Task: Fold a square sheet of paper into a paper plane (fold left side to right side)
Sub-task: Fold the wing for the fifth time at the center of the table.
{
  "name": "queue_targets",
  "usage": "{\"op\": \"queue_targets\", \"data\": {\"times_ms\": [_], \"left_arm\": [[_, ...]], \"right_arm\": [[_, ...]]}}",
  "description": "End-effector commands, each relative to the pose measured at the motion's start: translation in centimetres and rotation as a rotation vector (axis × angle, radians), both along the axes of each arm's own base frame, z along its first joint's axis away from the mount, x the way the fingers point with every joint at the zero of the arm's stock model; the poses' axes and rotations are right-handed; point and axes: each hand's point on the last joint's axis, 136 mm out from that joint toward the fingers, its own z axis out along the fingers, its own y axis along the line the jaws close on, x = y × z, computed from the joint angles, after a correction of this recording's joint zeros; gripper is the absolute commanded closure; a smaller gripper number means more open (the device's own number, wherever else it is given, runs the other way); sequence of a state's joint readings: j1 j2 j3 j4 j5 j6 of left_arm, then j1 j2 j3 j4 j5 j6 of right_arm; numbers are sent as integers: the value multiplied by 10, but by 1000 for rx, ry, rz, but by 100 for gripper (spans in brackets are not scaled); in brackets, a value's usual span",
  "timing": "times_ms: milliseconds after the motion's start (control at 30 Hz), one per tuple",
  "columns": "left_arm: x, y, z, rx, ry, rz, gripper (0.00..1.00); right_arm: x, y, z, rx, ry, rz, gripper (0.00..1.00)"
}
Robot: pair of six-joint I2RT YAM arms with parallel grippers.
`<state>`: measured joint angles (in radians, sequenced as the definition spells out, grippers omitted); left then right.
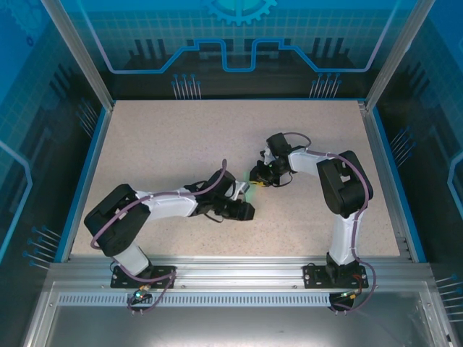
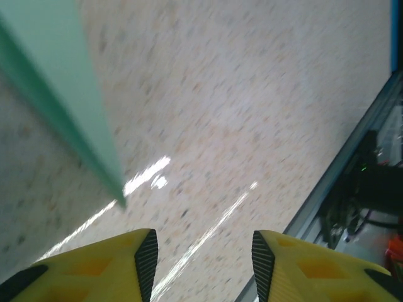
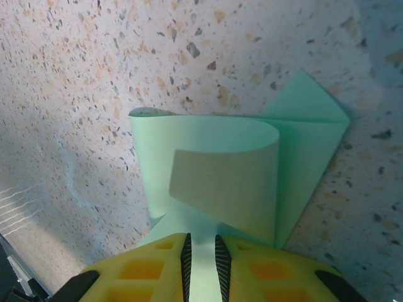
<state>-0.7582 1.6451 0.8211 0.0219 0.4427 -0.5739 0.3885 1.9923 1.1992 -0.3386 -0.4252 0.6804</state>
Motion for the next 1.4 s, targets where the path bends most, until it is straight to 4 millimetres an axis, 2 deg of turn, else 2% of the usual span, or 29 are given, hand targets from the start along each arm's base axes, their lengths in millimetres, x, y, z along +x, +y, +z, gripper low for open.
{"op": "queue_targets", "data": {"times_ms": [0, 133, 233, 400, 500, 667, 800, 933, 1033, 1367], "left_arm": [[15, -15, 11, -23, -23, -33, 52], [33, -17, -7, 17, -16, -8, 52], [37, -11, -23, 44, 3, 15, 53], [30, -2, -50, 94, 47, 23, 54], [22, 8, -64, 120, 71, 40, 55], [8, 17, -79, 93, 117, 59, 62], [3, 19, -84, 64, 137, 72, 67], [4, 24, -85, 53, 144, 89, 72], [4, 26, -87, 58, 150, 92, 74], [1, 29, -95, 77, 164, 91, 77]], "right_arm": [[-21, -14, -32, -111, 90, -3, 78], [-21, -14, -31, -106, 88, -3, 78], [-21, -14, -29, -105, 85, -3, 78], [-19, -13, -26, -99, 76, 1, 79], [-15, -13, -17, -83, 48, 7, 79], [-7, -11, 18, 13, -43, 23, 78], [-17, -14, 37, 30, -77, 48, 82], [-40, -15, 35, 59, -53, 42, 90], [-51, -7, 30, 95, -35, 44, 93], [-54, 14, 26, 111, -47, 76, 93]]}}
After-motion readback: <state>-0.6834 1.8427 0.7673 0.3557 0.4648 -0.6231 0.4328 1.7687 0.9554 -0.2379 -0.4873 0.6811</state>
